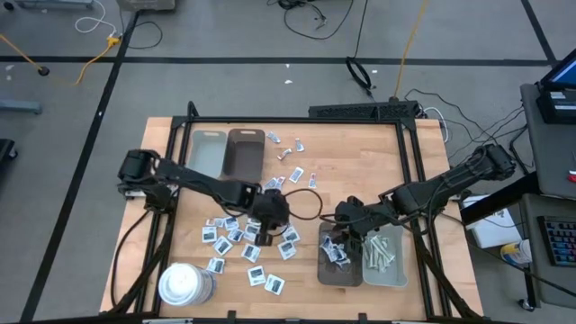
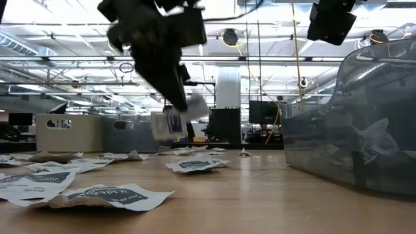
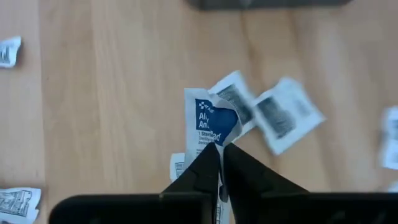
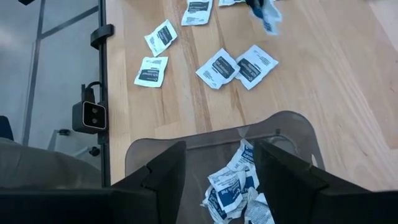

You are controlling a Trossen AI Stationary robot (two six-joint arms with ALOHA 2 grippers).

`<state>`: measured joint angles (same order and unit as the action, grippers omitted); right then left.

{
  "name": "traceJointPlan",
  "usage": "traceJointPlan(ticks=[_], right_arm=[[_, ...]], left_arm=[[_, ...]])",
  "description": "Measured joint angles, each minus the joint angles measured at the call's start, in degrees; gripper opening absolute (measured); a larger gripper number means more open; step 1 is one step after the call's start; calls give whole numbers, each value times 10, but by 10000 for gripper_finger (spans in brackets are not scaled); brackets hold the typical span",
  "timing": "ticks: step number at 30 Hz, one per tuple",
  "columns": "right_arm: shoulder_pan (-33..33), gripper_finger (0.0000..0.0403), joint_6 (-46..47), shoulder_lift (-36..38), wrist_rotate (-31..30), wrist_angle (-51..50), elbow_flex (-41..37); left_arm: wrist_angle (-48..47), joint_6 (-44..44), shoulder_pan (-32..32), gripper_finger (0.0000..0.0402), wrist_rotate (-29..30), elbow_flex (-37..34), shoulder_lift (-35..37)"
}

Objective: Pick & Place First Aid Supplies
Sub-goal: Put the white alcohol pad into the bottom black bin

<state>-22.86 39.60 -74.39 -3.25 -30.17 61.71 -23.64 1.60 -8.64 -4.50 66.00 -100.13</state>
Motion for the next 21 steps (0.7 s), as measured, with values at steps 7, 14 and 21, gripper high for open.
traceJointPlan(ticks=[7, 14, 21], right_arm=[[0, 180, 0, 0, 0, 0, 0], [0, 180, -2, 0, 0, 3, 0], [0, 180, -15, 0, 0, 3, 0]], left_arm=[[20, 59, 13, 6, -108, 0, 51], [46, 63, 26, 5, -124, 1, 77], [7, 25, 23, 4, -78, 1, 53]])
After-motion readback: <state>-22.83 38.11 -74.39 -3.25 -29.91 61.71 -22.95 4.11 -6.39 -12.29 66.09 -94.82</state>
